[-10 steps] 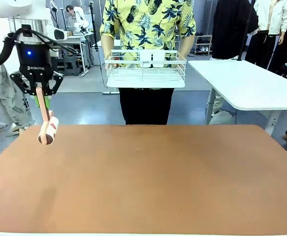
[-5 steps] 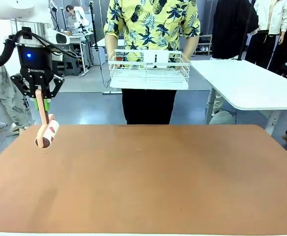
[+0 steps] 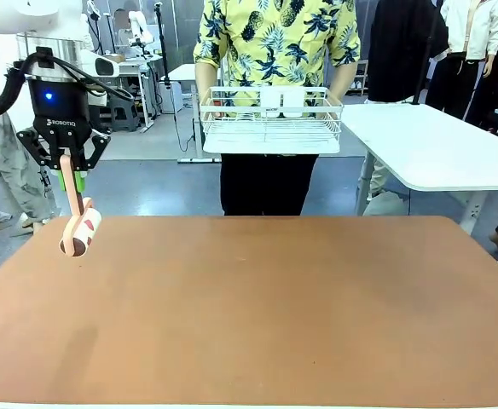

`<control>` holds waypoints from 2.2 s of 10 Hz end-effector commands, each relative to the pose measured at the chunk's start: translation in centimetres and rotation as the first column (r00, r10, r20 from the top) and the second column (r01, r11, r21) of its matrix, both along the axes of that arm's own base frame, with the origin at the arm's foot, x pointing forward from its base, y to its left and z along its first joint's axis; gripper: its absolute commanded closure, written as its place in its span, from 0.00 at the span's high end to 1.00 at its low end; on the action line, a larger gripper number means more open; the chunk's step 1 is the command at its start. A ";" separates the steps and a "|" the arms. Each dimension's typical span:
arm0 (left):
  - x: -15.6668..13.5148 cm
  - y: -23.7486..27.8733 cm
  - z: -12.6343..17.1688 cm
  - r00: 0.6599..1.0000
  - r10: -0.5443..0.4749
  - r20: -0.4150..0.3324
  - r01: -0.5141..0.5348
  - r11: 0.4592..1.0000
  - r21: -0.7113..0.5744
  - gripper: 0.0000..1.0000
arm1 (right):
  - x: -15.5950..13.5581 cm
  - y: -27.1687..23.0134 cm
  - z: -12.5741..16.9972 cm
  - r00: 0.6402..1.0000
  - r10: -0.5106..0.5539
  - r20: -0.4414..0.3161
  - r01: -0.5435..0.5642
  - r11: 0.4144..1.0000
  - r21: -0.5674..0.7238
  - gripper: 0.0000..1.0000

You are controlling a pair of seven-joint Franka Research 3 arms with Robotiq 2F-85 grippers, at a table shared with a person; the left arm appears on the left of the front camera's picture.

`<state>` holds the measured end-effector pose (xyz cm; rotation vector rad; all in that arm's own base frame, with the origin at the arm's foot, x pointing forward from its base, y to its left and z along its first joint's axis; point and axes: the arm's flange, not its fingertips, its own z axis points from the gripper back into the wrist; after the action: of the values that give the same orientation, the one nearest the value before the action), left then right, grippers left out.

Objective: Clean the table.
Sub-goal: Place the Lint Roller down when the Dish drying rack is positioned in the middle of the table.

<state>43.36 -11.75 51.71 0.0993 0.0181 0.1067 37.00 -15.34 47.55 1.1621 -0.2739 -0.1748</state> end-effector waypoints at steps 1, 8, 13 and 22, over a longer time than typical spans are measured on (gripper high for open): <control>0.0 0.1 0.1 1.000 0.019 0.004 -0.019 1.000 0.002 0.21 | -0.2 -0.1 0.2 1.000 0.007 0.012 -0.007 1.000 0.003 1.00; 0.0 0.1 0.1 1.000 0.019 0.004 -0.019 1.000 0.002 0.21 | -0.2 -0.1 0.2 1.000 0.007 0.012 -0.007 1.000 0.003 1.00; 0.0 0.1 0.1 1.000 0.019 0.004 -0.019 1.000 0.002 0.21 | -0.2 -0.1 0.2 1.000 0.007 0.012 -0.007 1.000 0.003 1.00; 0.0 0.1 0.1 1.000 0.019 0.004 -0.019 1.000 0.002 0.21 | -0.2 -0.1 0.2 1.000 0.007 0.012 -0.007 1.000 0.003 1.00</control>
<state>43.36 -11.75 51.71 0.0993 0.0181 0.1068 37.00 -15.34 47.55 1.1621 -0.2739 -0.1748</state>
